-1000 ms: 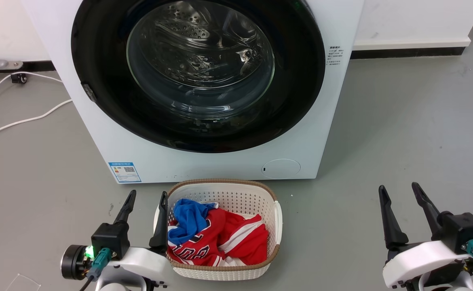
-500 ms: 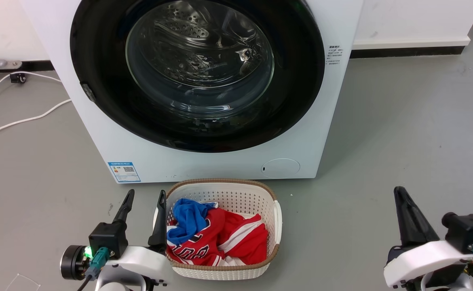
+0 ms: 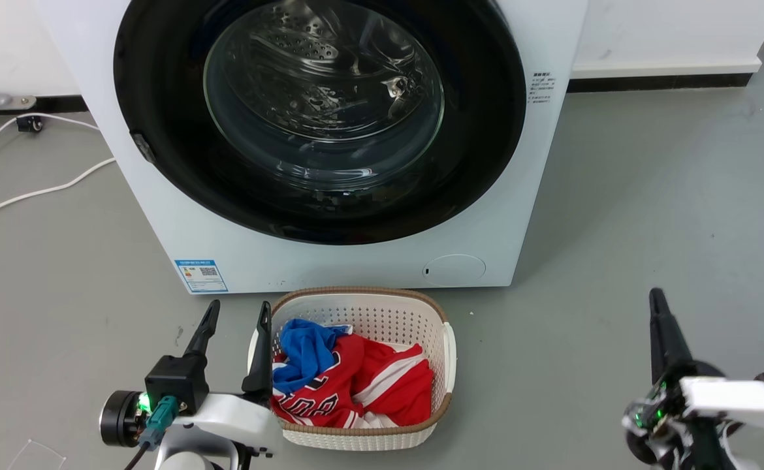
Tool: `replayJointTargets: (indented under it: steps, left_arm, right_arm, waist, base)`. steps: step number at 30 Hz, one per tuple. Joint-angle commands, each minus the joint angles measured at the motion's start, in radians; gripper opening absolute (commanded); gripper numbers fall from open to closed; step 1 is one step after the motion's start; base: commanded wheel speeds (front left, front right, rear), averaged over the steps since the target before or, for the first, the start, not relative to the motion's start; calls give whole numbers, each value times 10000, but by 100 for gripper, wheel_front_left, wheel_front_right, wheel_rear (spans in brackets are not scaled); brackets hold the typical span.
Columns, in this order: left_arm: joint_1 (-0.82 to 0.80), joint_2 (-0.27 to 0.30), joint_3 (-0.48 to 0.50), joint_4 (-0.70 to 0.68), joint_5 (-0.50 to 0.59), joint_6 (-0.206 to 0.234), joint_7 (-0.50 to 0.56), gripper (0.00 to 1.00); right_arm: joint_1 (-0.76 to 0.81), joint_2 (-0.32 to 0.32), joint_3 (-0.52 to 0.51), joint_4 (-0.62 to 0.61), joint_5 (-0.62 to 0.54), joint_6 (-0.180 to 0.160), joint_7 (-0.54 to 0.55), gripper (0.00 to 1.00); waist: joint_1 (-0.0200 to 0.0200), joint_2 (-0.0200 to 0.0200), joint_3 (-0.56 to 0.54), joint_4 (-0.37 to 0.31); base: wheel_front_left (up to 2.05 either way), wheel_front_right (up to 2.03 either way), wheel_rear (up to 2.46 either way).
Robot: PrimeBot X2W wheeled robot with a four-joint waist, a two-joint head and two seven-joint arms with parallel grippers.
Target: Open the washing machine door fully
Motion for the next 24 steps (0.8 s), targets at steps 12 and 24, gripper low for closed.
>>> replayJointTargets:
  steps: [12, 24]
  left_arm:
    - [-428, -155, -66, -555, 75, -57, -25, 100]
    - [-1636, -277, -344, -1215, 180, -79, -25, 100]
  right_arm:
    - [-2935, -500, -502, 1601, 5233, 2, 320, 0]
    - [-8333, -3029, 1355, 4927, 5404, 2, 1470, 0]
  waist:
    - [0, -1, 732, 20]
    - [0, -1, 2551, 597]
  base:
    - [0, 0, 0]
    - [0, 0, 0]
